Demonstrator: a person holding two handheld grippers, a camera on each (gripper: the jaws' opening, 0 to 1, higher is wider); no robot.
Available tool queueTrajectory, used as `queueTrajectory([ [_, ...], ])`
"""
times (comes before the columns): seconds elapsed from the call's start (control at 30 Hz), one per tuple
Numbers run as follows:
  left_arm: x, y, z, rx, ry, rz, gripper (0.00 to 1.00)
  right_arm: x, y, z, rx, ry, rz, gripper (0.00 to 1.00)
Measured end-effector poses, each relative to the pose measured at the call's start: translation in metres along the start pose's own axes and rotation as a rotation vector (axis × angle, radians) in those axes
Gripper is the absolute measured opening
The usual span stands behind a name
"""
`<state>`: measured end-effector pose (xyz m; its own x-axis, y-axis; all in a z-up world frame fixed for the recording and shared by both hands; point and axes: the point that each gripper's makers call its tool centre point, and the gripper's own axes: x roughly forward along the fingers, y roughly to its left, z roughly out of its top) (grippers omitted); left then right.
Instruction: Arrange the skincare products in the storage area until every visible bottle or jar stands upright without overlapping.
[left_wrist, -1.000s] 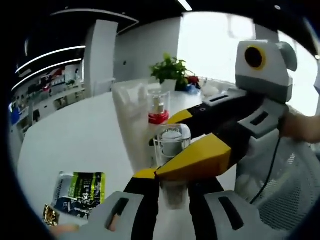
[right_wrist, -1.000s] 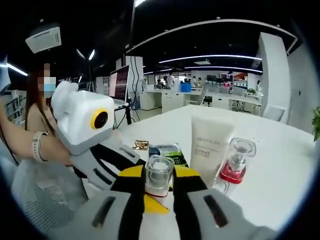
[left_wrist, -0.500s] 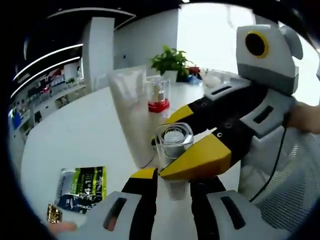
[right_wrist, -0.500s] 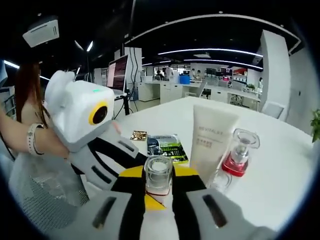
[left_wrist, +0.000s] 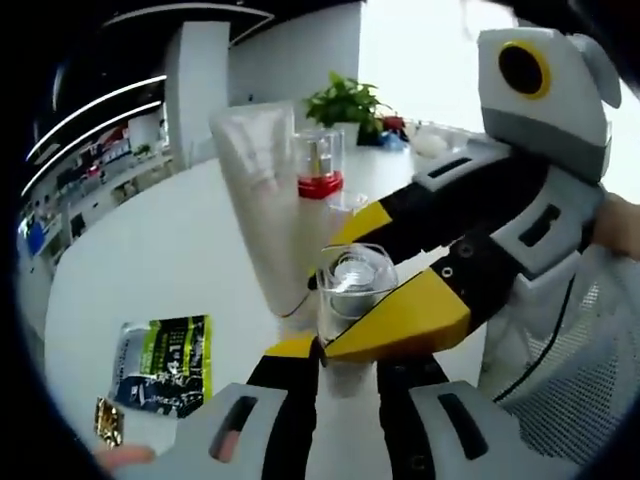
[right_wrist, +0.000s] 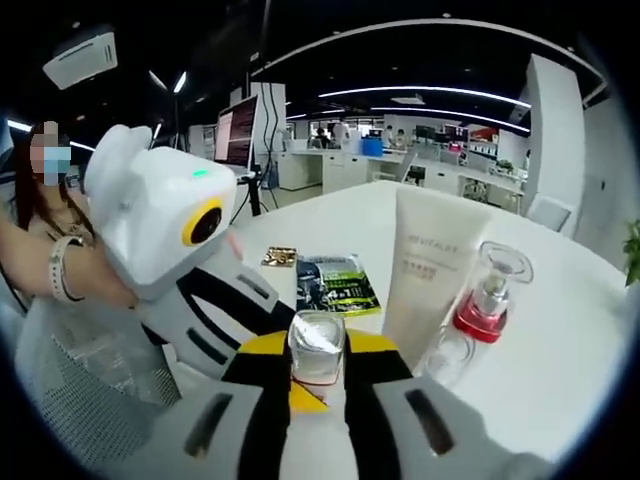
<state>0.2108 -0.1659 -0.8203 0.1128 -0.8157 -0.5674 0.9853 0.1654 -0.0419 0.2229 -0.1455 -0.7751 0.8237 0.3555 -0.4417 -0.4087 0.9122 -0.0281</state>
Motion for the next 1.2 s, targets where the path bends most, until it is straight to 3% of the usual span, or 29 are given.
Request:
queueTrajectory([
  [0.23,0.002,-0.001,-0.007,0.009,0.031,0.002,0.18,0.003,0.002,-0.007,-0.012,0.033,0.01,0.19],
  [1.2,0.001,0.008,-0.013,0.008,0.055,0.032,0.22,0.005,0.003,-0.01,0.012,0.037,0.036,0.24],
])
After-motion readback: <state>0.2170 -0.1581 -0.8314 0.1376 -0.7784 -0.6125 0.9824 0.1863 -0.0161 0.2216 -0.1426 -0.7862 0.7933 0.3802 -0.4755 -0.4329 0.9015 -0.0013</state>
